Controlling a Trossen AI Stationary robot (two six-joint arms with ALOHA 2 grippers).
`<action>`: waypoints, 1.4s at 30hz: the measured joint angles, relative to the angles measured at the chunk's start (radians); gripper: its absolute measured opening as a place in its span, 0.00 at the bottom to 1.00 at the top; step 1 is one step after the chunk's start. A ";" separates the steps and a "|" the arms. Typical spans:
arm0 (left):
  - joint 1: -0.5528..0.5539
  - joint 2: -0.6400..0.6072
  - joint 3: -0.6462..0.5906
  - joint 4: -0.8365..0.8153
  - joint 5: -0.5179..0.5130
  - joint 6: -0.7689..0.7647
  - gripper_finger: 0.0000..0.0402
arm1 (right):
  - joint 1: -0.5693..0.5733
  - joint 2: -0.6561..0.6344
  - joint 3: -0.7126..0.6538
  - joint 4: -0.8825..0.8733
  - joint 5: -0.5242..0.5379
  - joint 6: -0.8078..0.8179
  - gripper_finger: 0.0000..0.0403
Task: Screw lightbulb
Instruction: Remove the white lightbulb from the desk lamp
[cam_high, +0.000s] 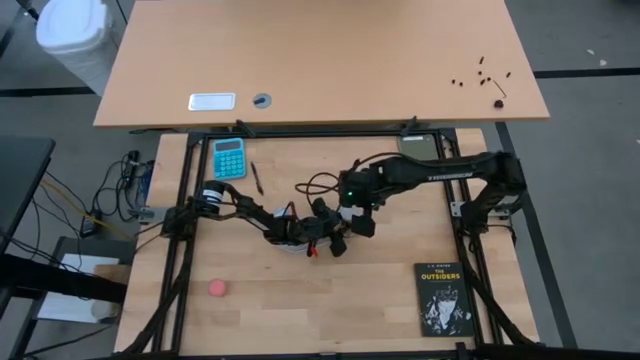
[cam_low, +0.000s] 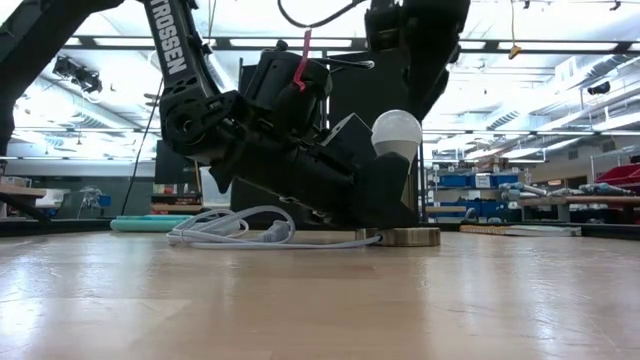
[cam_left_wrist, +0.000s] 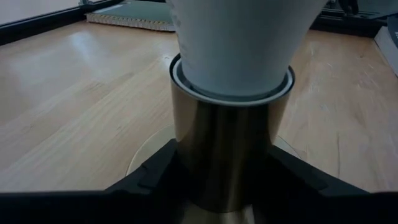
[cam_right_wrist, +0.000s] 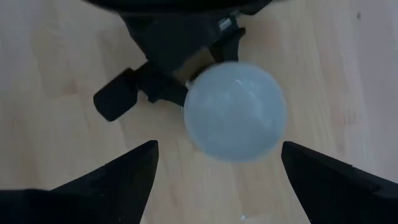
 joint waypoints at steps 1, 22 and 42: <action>0.000 0.000 0.000 0.000 0.000 -0.001 0.47 | 0.000 0.004 0.000 0.005 0.000 -0.005 0.87; -0.001 0.000 -0.001 -0.001 0.004 -0.022 0.47 | 0.010 0.069 -0.001 0.099 0.055 0.028 0.87; -0.001 0.000 -0.001 -0.002 0.004 -0.031 0.47 | -0.013 0.150 -0.007 0.127 0.102 0.001 0.86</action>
